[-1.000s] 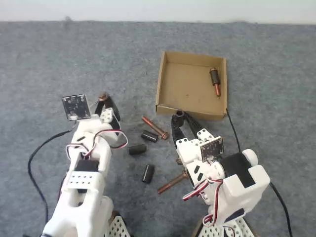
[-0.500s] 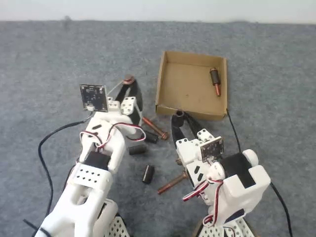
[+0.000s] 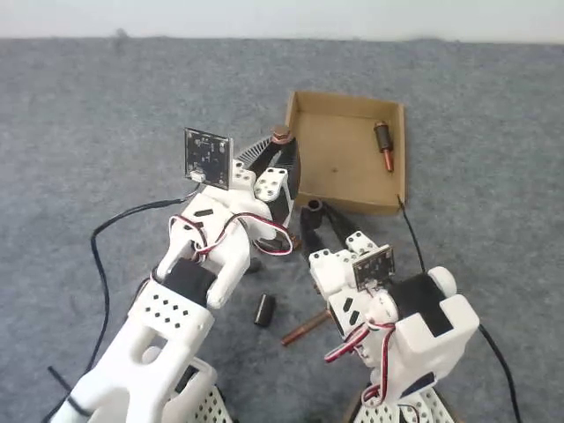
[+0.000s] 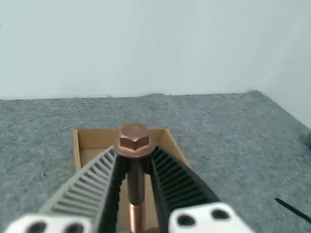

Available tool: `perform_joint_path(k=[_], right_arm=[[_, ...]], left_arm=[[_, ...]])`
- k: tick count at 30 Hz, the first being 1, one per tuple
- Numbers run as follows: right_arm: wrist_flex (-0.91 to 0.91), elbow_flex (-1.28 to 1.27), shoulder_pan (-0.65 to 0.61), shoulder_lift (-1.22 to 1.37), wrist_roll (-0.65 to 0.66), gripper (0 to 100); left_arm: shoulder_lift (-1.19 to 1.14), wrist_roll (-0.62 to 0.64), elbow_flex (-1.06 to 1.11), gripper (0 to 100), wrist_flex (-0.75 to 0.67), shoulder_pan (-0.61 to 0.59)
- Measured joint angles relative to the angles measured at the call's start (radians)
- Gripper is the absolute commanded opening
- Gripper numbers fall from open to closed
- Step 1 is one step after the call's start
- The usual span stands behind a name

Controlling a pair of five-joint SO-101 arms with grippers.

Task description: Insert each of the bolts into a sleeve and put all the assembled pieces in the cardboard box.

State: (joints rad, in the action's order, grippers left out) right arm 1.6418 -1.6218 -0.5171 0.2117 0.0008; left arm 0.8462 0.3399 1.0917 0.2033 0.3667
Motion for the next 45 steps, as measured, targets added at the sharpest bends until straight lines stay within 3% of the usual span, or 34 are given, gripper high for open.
perform_joint_path(k=[10,27,45], right_arm=[[0.000,0.000,-0.021,0.000,0.000,0.6],[0.000,0.000,-0.021,0.000,0.000,0.6],[0.000,0.000,-0.021,0.000,0.000,0.6]], left_arm=[[-0.249,0.000,-0.123,1,0.000,0.002],[-0.252,0.000,-0.121,1,0.000,0.087],[-0.127,0.000,0.008,1,0.000,0.084]])
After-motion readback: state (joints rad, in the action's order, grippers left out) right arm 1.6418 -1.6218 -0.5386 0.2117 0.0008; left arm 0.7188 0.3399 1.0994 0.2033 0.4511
